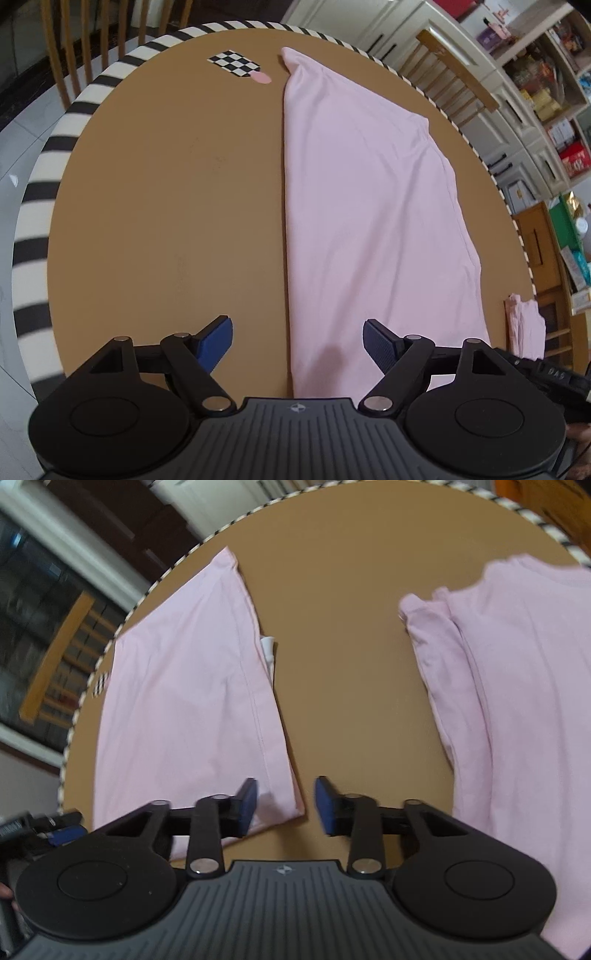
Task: Fold clothes
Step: 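Open both grippers and move them to the end of the folded shirt, then grasp the shirt end with the left gripper while the right gripper grasps it too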
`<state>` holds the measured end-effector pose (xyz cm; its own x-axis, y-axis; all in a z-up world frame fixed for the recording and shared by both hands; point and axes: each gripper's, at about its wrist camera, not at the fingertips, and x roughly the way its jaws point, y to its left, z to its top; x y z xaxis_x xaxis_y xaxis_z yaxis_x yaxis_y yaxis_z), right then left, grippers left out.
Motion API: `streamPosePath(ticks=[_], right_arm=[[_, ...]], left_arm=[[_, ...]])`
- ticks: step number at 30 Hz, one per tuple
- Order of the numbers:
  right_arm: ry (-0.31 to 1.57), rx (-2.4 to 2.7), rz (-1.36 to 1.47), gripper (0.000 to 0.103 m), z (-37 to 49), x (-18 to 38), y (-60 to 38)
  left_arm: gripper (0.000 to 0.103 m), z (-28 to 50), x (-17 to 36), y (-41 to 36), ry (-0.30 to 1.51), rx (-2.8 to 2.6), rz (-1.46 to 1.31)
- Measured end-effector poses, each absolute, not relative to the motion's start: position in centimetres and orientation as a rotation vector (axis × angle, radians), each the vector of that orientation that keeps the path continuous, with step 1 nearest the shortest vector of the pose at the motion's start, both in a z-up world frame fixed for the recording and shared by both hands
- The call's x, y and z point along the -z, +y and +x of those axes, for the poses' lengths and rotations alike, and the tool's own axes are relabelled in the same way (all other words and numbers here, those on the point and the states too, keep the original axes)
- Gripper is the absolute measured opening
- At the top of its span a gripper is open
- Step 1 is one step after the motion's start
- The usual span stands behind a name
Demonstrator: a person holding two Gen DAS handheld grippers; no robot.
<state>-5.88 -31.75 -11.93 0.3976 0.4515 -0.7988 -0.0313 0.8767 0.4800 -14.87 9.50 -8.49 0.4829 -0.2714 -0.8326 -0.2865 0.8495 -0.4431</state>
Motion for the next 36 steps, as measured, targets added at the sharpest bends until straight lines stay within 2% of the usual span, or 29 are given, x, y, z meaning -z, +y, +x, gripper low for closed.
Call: streamPosePath(ticks=[1,3,7,11,12,13,15,16,17,19,27,29,31,33,34,36], right_arm=[[1.134,-0.326,0.413,0.005,-5.9,12.1,-31.7],[1.146,-0.344,0.389,0.003,-6.0,12.3,-31.6],[1.152,-0.359,0.391,0.003,-6.1,12.5,-32.1],[1.154,-0.364,0.385,0.001,-6.0,12.6,-32.1],[1.155,-0.363,0.389,0.001,-5.9,12.7,-32.2],[1.158,-0.361,0.398,0.003,-5.9,12.7,-32.3],[1.161,-0.362,0.42,0.011,-5.8,12.6,-32.5],[1.156,-0.364,0.434,0.019,-5.7,12.5,-32.6],[1.151,-0.368,0.448,0.027,-5.5,12.5,-32.7],[1.14,-0.376,0.478,0.033,-4.9,12.6,-32.7],[1.131,-0.435,0.592,0.029,-2.2,14.0,-31.1],[1.139,-0.431,0.615,0.027,-1.6,14.1,-31.1],[1.15,-0.426,0.652,0.027,-1.1,14.3,-31.3],[1.162,-0.421,0.688,0.027,-0.7,14.5,-31.7],[1.165,-0.419,0.704,0.027,-0.6,14.6,-31.8],[1.16,-0.415,0.728,0.027,-0.5,14.8,-31.8]], left_arm=[[0.079,-15.1,8.5,9.2,1.087,-0.001,-0.607],[0.074,-15.5,8.8,8.6,1.09,0.021,-0.668],[0.052,-15.7,10.1,7.9,1.088,0.033,-0.791],[0.035,-15.1,11.5,8.0,1.1,0.01,-0.879],[0.026,-14.9,11.8,8.1,1.101,0.0,-0.892],[0.014,-15.0,12.1,8.3,1.098,-0.008,-0.903],[0.01,-15.2,12.5,8.5,1.083,-0.019,-0.941],[0.009,-15.2,12.5,8.6,1.079,-0.021,-0.953],[0.008,-15.3,12.5,8.7,1.073,-0.022,-0.954],[0.008,-15.5,12.3,8.9,1.064,-0.023,-0.955],[0.01,-15.8,12.4,9.3,1.079,-0.023,-0.98],[0.016,-15.9,12.5,9.2,1.084,-0.023,-0.99],[0.032,-15.8,12.5,9.2,1.082,-0.018,-0.999],[0.041,-15.8,12.6,9.4,1.074,-0.026,-1.013],[0.045,-15.8,12.6,9.5,1.07,-0.031,-1.02],[0.046,-15.6,12.9,9.6,1.058,-0.024,-1.046]])
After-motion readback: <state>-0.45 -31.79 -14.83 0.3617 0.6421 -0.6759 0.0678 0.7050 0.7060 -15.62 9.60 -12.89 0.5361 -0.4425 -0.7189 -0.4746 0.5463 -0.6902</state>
